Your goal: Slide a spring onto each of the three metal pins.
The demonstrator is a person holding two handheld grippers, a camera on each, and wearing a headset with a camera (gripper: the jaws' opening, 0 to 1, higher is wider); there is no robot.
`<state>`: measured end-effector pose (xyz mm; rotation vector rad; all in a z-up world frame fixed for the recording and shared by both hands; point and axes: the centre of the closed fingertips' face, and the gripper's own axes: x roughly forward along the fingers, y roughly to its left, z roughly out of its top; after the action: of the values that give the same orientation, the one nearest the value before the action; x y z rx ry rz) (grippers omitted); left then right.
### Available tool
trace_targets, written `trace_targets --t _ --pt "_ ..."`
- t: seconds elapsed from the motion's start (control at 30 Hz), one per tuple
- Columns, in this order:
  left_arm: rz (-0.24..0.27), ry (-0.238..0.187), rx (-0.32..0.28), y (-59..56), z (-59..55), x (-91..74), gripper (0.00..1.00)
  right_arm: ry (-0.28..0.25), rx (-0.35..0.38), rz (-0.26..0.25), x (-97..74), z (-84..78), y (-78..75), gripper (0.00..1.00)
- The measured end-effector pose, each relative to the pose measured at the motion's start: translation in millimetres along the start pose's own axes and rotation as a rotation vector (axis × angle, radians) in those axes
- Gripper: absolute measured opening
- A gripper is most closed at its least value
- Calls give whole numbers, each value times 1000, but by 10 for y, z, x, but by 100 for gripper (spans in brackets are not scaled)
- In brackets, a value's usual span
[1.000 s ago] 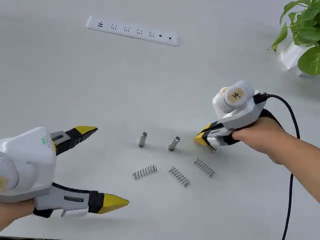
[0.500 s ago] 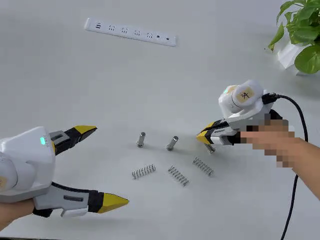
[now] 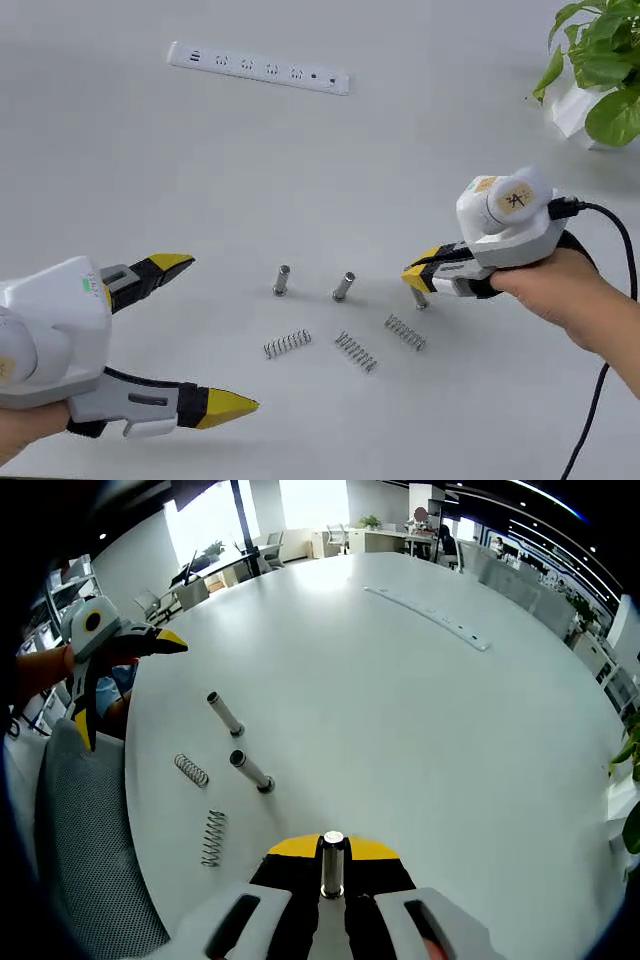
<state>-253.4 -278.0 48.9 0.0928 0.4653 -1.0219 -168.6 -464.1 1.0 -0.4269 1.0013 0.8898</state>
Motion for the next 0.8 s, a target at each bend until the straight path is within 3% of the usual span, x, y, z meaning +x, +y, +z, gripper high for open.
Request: trace_targets --t 0.8 --pt "-8 3 5 -36 16 13 99 -87 39 -24 -124 -88 -1 5"
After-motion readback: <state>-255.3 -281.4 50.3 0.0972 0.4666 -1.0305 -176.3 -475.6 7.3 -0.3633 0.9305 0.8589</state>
